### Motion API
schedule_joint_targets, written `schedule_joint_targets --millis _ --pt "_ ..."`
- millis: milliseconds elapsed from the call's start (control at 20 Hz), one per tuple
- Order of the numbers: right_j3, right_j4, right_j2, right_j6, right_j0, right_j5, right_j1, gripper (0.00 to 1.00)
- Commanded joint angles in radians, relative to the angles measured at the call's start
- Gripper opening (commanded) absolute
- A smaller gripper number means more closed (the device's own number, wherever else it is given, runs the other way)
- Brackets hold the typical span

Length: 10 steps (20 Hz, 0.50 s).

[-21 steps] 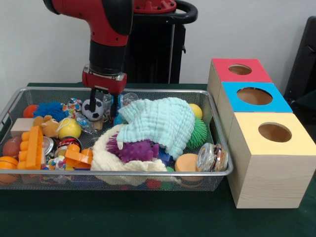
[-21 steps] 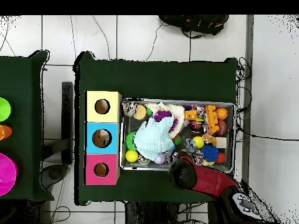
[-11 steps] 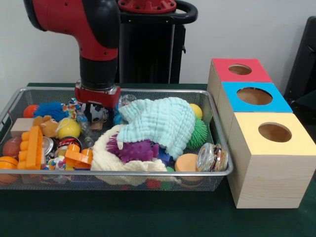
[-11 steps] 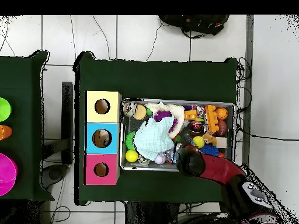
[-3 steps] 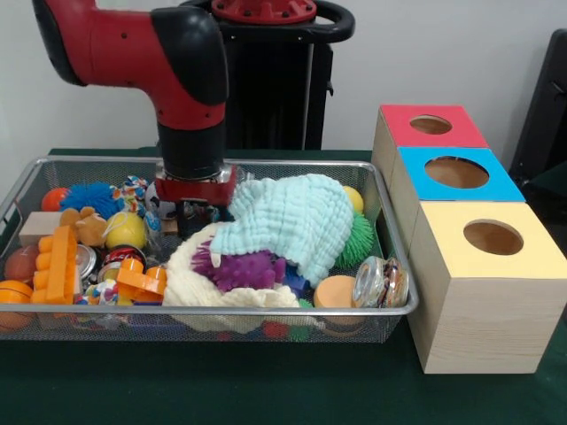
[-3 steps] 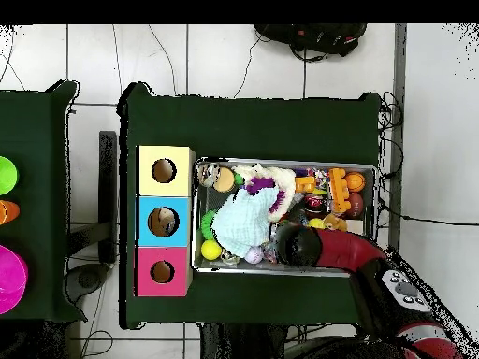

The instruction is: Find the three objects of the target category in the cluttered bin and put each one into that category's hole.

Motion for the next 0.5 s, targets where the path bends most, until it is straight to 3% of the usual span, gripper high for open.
schedule_joint_targets --millis 50,350,500 --pt "-0.149 -0.098 0.255 -0.489 -0.016 0.278 0.049 1.00" --pt "-0.162 -0.085 0.269 -0.451 -0.005 0.318 0.048 1.00" --pt "-0.146 -0.074 0.274 -0.448 -0.009 0.360 0.013 1.00"
